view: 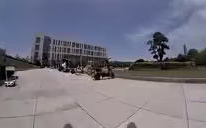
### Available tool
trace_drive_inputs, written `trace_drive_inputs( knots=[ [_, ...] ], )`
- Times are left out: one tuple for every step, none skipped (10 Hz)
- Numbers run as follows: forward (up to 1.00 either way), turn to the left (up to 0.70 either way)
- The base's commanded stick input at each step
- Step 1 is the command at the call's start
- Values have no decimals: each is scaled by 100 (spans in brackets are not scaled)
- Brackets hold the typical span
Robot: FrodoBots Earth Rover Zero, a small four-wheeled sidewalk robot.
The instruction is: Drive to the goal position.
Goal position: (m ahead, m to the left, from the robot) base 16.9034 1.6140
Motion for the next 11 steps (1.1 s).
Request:
trace_drive_inputs(
  knots=[
    [45, 27],
    [45, 27],
    [45, 27],
    [45, 27],
    [45, 27],
    [45, 27],
    [45, 23],
    [45, 11],
    [45, 1],
    [45, 0],
    [45, 0]
  ],
)
